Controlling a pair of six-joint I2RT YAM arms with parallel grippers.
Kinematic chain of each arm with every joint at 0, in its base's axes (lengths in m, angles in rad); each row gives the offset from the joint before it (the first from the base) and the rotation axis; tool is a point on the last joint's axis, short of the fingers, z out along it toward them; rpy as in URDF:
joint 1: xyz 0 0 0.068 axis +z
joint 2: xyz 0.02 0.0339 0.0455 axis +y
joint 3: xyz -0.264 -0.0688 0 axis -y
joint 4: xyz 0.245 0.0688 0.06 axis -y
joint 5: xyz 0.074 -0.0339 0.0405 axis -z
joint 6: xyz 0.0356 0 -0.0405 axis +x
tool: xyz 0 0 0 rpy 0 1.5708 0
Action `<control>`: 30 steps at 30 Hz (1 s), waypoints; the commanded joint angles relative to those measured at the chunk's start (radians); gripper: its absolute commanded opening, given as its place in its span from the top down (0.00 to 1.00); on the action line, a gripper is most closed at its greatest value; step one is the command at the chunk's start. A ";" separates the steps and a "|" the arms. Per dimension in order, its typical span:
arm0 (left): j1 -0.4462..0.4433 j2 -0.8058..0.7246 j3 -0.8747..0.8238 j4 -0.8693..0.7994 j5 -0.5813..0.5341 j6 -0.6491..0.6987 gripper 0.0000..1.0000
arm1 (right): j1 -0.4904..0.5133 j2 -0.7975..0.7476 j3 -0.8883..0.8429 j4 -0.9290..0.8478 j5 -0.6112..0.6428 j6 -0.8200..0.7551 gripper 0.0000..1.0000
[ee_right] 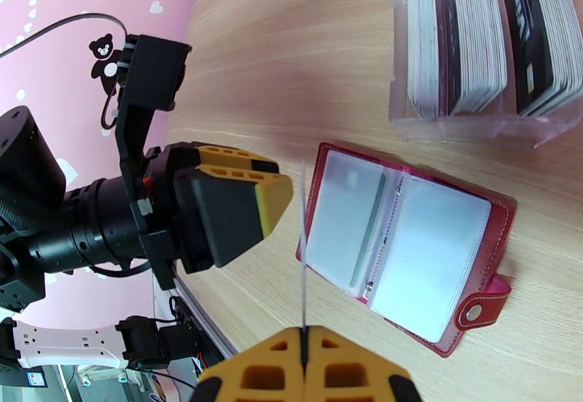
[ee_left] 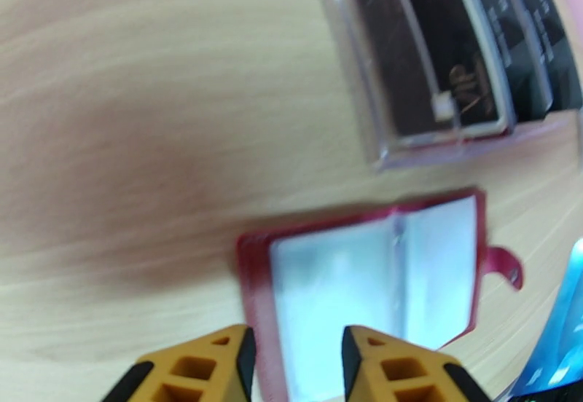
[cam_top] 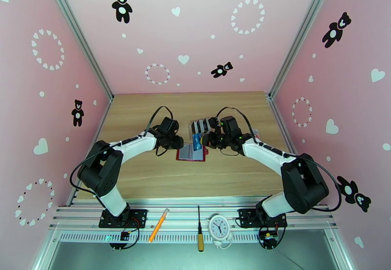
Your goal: Put the credit cards into the card holder
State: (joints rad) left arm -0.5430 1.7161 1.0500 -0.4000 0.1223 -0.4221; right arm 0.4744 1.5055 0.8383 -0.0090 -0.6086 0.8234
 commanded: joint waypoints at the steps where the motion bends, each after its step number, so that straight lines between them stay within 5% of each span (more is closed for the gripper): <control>1: -0.017 -0.026 -0.013 -0.023 -0.014 0.030 0.61 | -0.003 0.017 -0.048 0.126 -0.035 0.052 1.00; 30: -0.041 0.056 -0.033 -0.026 0.011 0.034 0.61 | 0.061 0.157 -0.166 0.366 0.001 0.148 1.00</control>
State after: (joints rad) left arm -0.5732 1.7481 1.0348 -0.4129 0.1226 -0.4034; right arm 0.5320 1.6367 0.6926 0.3141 -0.6216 0.9535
